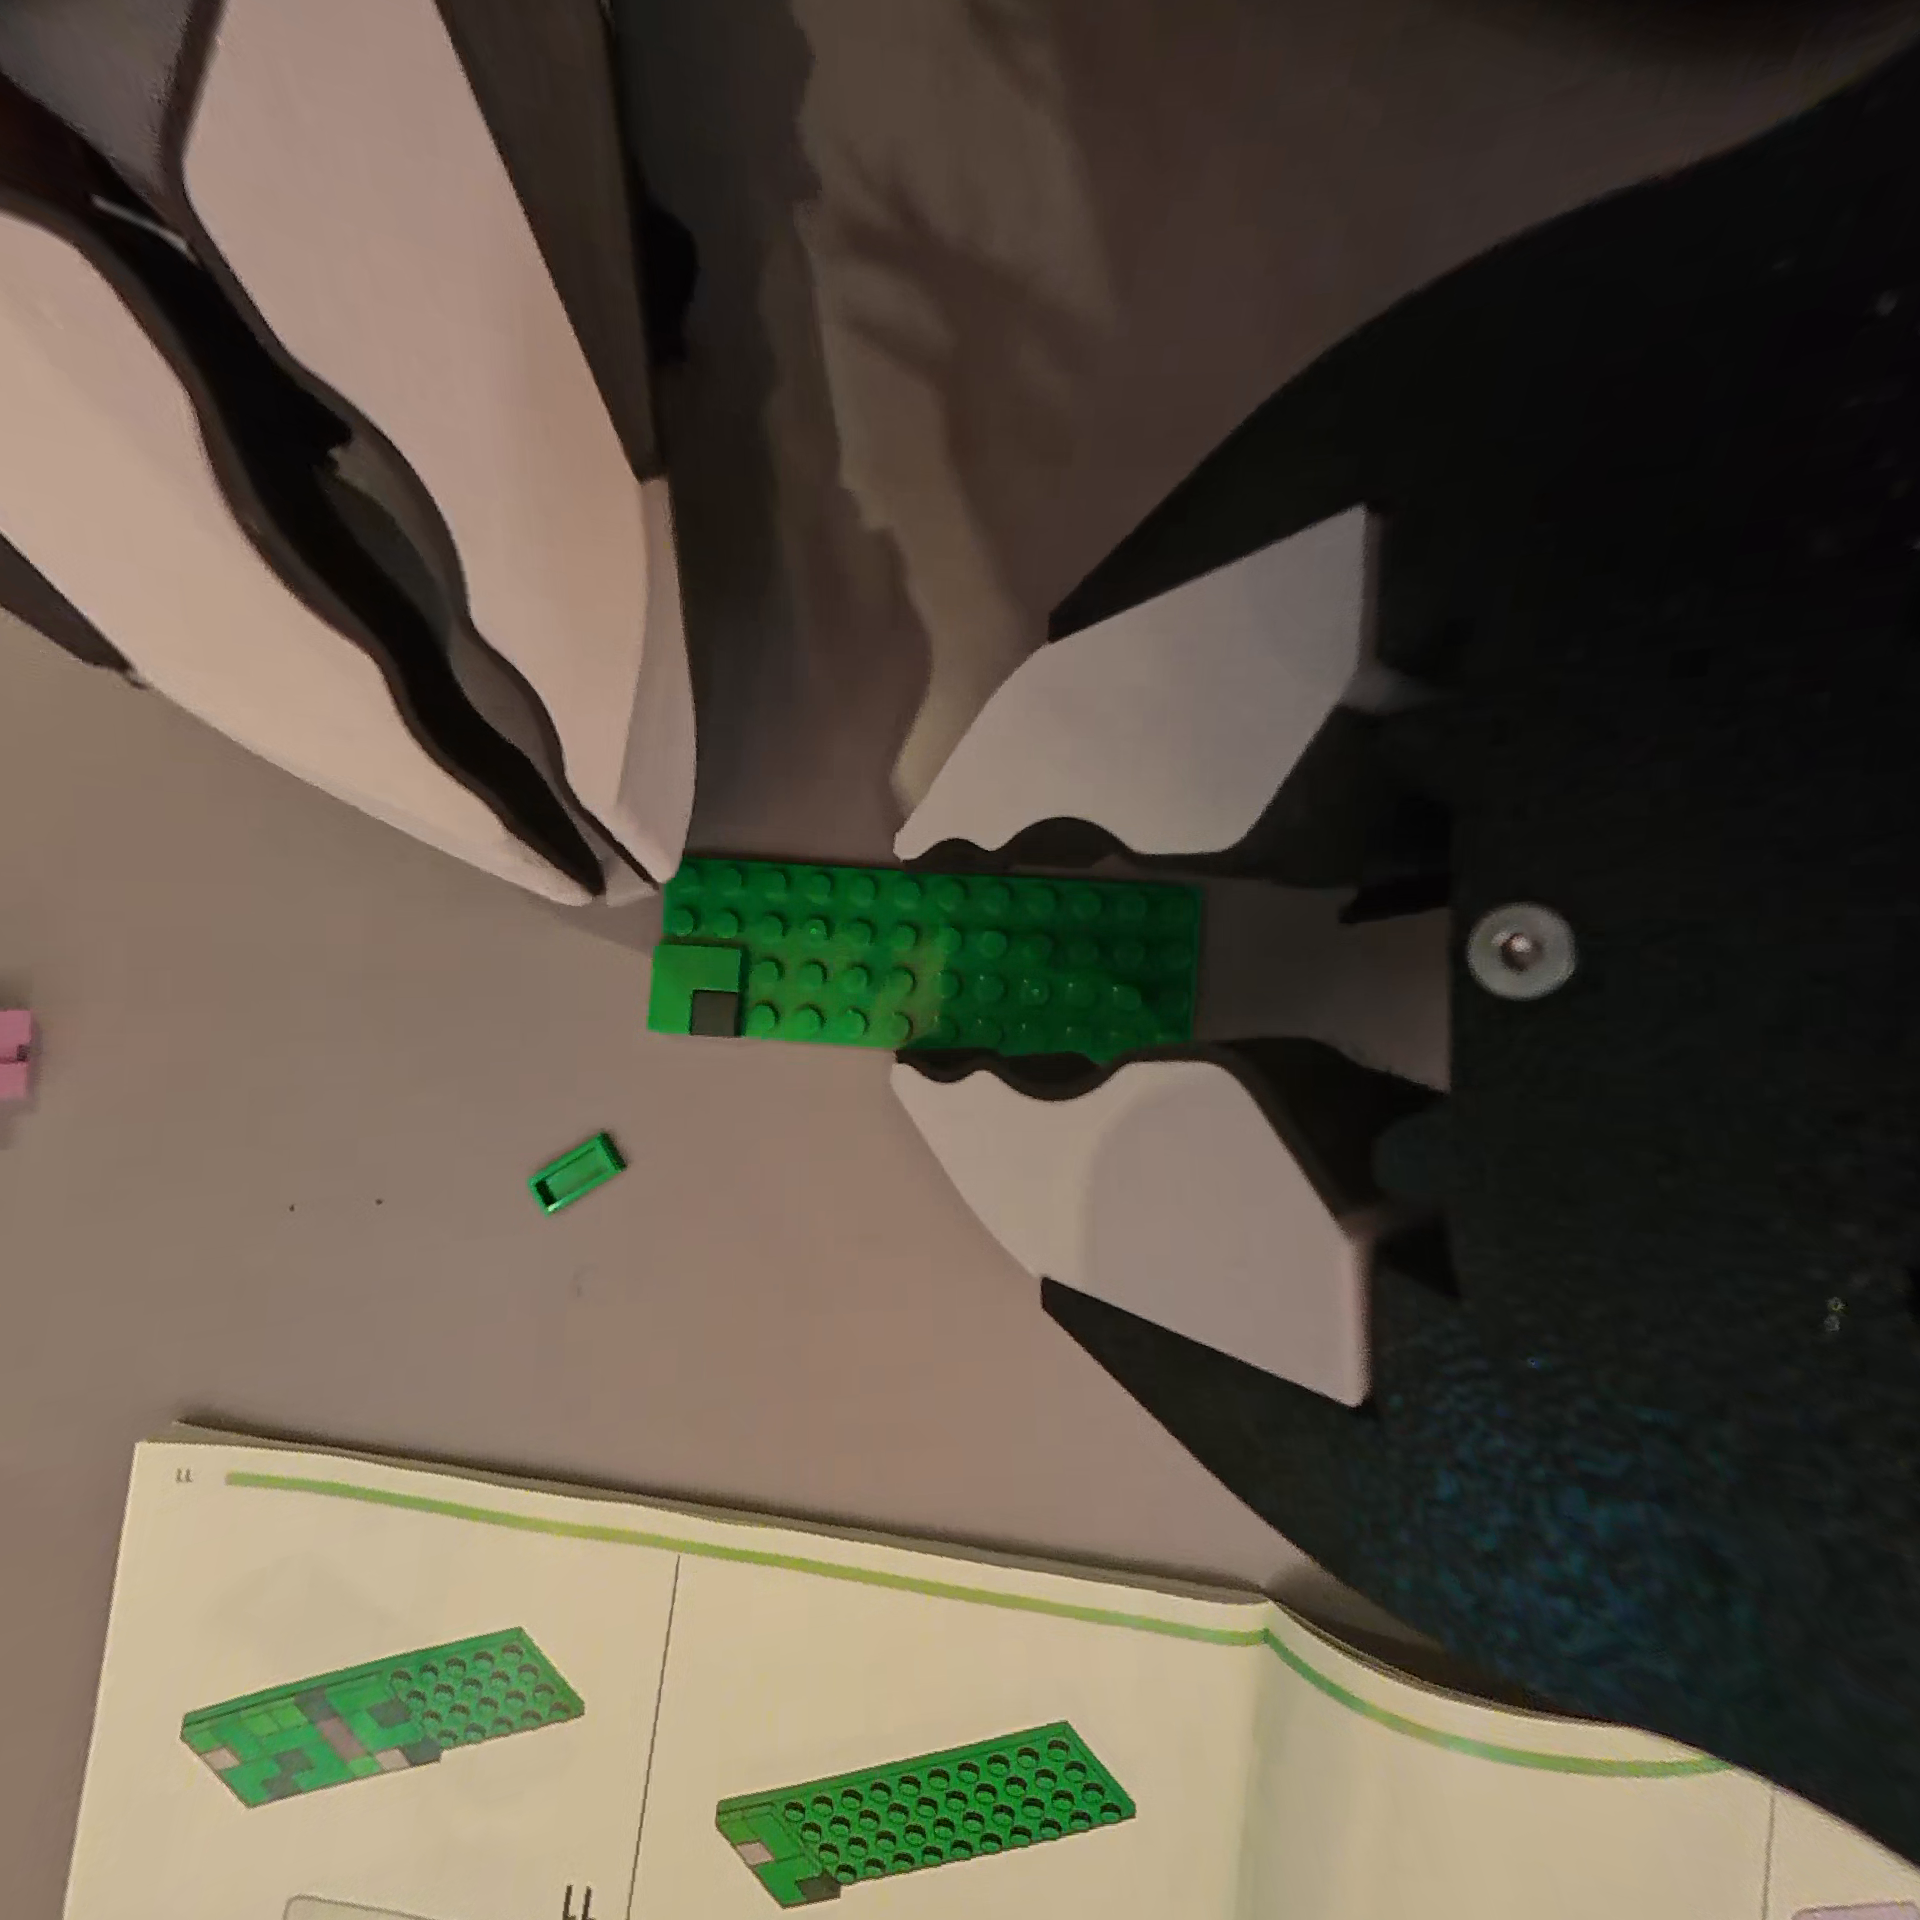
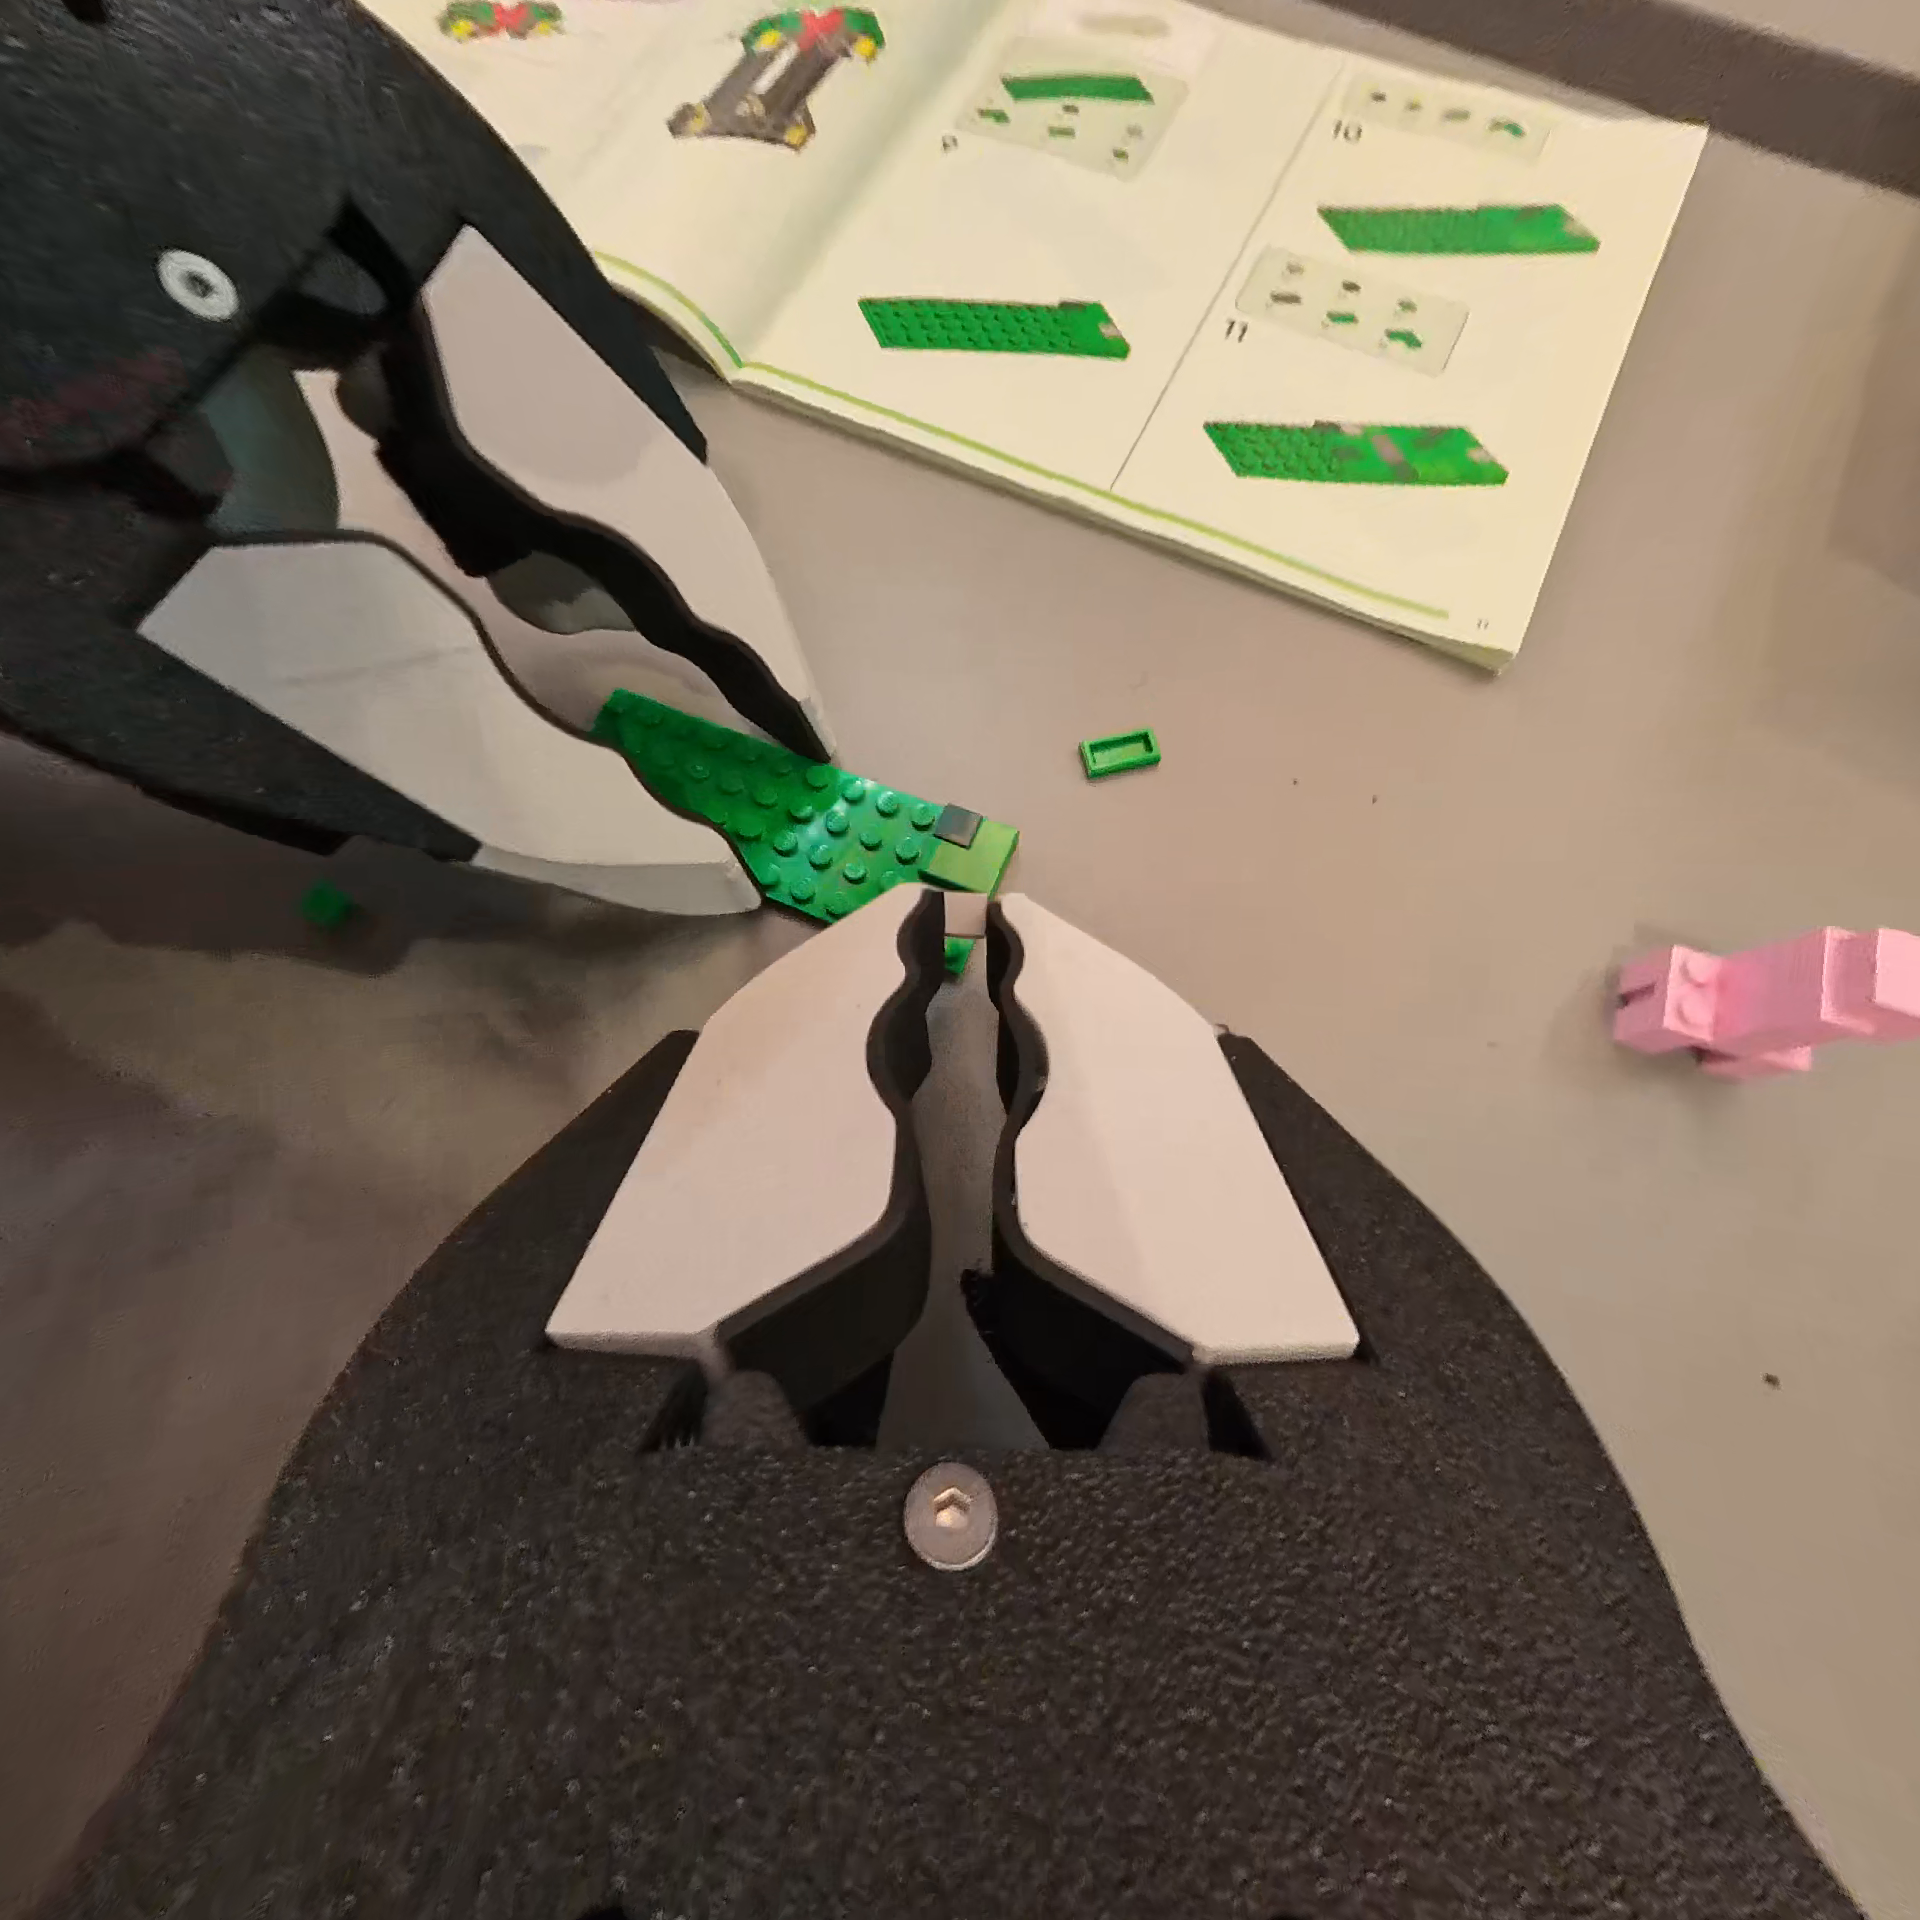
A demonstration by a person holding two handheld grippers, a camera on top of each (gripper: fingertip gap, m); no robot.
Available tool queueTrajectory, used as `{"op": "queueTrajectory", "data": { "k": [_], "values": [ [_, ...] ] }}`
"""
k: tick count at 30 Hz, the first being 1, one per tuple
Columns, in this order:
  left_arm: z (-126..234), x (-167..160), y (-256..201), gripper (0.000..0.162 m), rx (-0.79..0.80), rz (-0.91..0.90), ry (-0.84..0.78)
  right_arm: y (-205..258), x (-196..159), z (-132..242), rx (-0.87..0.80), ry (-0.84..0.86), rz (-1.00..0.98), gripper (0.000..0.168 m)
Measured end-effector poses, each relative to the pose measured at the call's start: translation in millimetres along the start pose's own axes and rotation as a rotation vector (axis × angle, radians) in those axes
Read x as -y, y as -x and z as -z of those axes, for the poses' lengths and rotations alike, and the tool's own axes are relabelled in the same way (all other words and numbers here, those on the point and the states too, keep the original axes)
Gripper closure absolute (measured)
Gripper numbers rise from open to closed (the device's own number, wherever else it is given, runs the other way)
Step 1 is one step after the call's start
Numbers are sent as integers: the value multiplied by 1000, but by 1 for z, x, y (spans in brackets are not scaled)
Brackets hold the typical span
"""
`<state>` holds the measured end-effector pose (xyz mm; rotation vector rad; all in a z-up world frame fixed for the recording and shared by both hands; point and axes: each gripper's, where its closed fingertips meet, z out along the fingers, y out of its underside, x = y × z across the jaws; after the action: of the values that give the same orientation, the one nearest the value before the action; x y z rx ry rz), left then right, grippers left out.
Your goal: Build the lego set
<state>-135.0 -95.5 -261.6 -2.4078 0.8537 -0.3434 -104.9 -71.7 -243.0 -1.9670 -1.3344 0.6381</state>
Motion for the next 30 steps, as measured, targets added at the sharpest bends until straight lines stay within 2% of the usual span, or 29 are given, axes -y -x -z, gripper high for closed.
{"op": "queueTrajectory", "data": {
  "k": [15,24,30],
  "values": [
    [-2,2,-2,131,21,-21,-36,1,-9,-10,-184,125,10,161],
    [-2,2,-2,131,21,-26,-45,0,-9,-12,-202,121,-2,161],
    [-2,2,-2,131,19,-28,-47,1,-9,-12,-188,126,-7,152]
  ]
}}
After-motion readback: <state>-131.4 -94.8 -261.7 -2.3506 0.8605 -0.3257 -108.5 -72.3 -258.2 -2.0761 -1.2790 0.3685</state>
